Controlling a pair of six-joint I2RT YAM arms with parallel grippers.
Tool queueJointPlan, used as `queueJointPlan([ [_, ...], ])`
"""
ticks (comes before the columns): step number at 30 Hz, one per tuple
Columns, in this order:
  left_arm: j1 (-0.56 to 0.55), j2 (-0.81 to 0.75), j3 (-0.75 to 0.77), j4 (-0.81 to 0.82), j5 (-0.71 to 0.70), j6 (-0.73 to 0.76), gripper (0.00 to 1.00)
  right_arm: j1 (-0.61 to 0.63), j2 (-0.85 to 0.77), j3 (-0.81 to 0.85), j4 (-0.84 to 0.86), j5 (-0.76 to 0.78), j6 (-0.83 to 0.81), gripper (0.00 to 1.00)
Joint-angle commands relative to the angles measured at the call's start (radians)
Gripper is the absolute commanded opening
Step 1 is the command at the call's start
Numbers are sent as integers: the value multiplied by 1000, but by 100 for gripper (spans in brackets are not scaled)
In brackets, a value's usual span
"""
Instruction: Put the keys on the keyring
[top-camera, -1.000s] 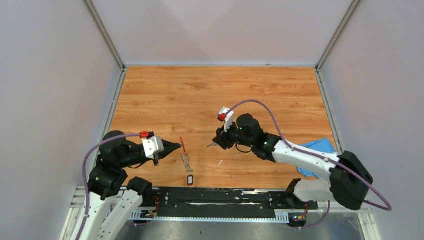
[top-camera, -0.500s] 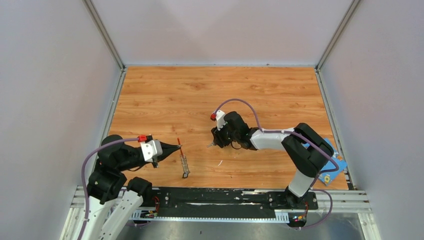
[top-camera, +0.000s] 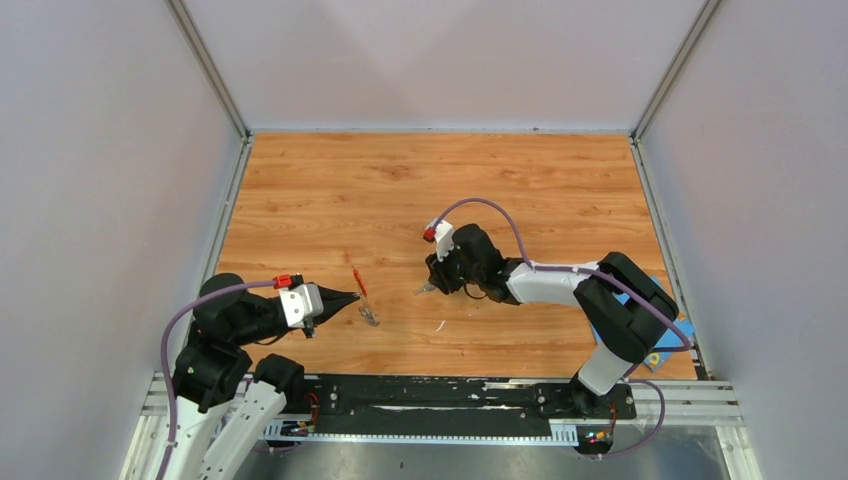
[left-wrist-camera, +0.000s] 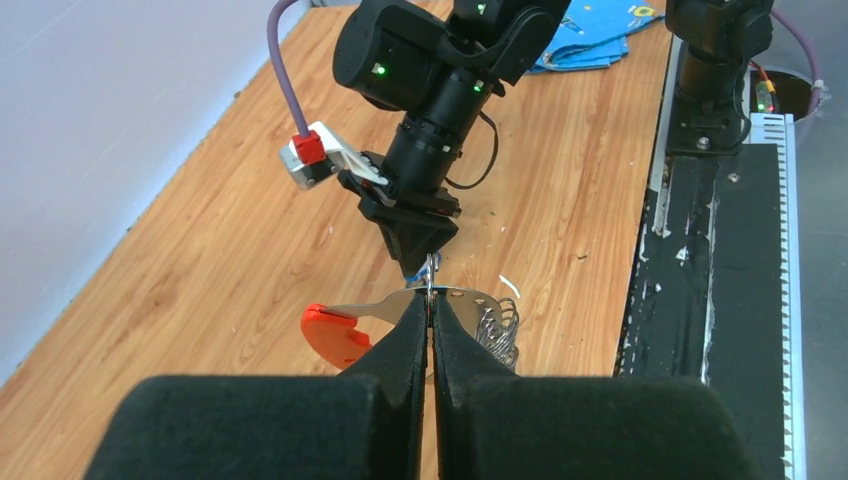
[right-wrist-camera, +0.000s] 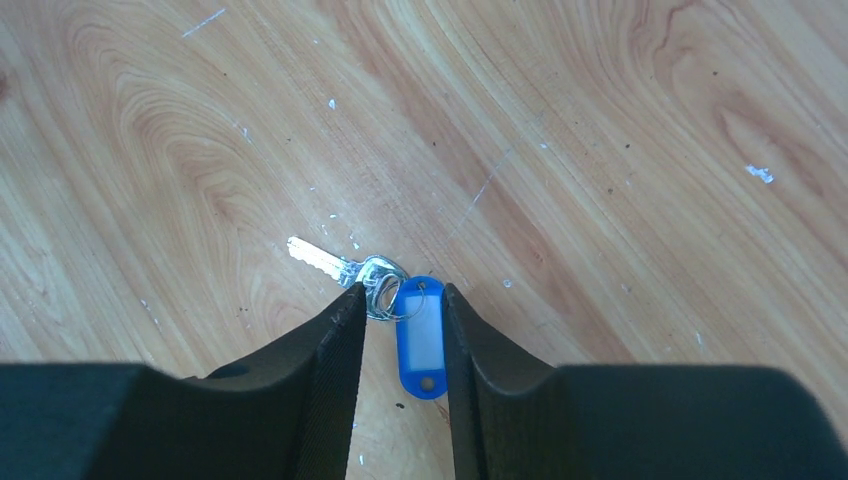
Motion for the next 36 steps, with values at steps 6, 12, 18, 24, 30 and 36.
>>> queueJointPlan([
  [6,6,2,-1,5,-14,8,0,19,-18,-26,4,-5,-28,29],
  [12,6,5,3,6,-25,11,0,23,4,-26,8,-41,-20,28],
  [18,6,6,1,4,-32,19,0,28,26,-21,-14,-46,-20,27],
  [24,6,9,3,5,-37,24,0,31,42,-18,-28,-36,-25,25],
  [30,6,8,4,6,-43,28,0,35,57,-9,-38,-19,-33,13],
  [36,6,14,4,6,-42,33,0,39,11,-2,-51,-12,-53,0],
])
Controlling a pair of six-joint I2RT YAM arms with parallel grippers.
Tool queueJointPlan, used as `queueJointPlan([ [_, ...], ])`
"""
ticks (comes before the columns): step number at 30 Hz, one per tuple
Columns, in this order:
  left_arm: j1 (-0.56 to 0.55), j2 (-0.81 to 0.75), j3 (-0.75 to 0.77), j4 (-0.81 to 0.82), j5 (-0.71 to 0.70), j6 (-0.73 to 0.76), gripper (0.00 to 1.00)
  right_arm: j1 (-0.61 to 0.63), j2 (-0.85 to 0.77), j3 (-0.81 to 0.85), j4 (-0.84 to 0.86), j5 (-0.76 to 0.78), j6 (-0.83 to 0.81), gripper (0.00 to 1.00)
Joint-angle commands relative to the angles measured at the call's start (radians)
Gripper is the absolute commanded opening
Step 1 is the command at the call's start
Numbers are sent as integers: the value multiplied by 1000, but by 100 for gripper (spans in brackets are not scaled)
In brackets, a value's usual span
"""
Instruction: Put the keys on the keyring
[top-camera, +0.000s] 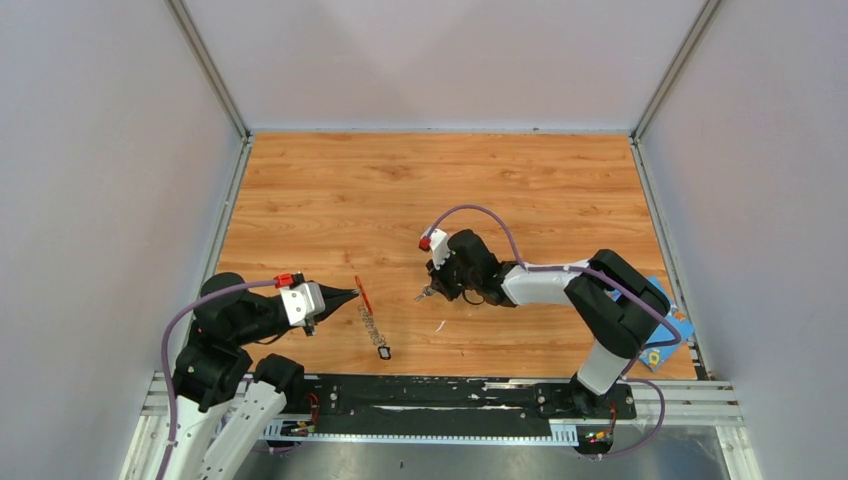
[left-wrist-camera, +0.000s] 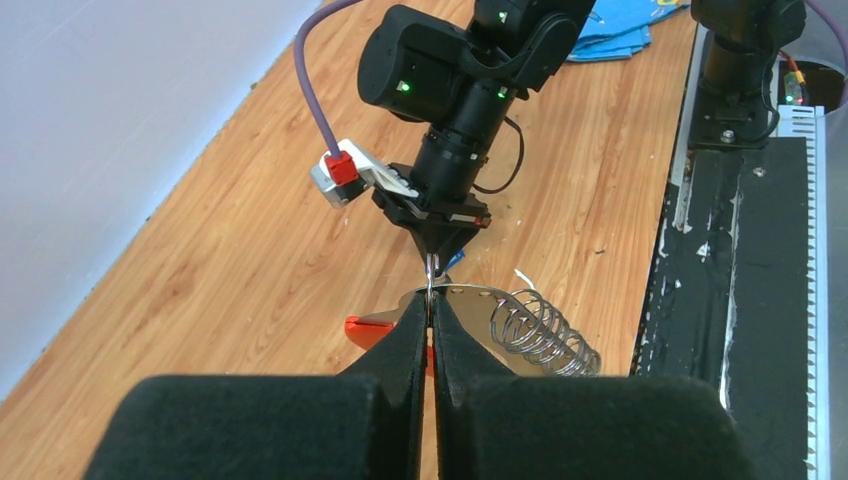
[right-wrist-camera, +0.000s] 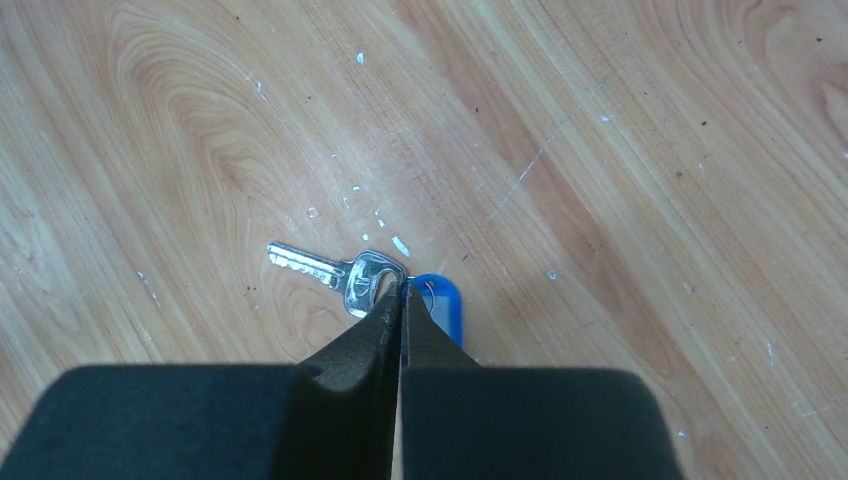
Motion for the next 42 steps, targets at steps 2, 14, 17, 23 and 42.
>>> queueJointPlan([
  [2,6,15,4,9,-8,15,0,13,-53,6,-46,-1,-39,0],
  [14,6,26,-3,17,-4,32,0,14,-246,-14,-96,-116,4,0],
  [17,6,25,-2,19,-2,29,0,14,-259,-34,-130,-66,17,4],
  [23,6,26,-2,25,-2,26,0,14,-219,-73,-88,-4,102,32],
  [42,6,17,-11,25,-11,38,0,13,-28,17,-68,-40,265,32],
])
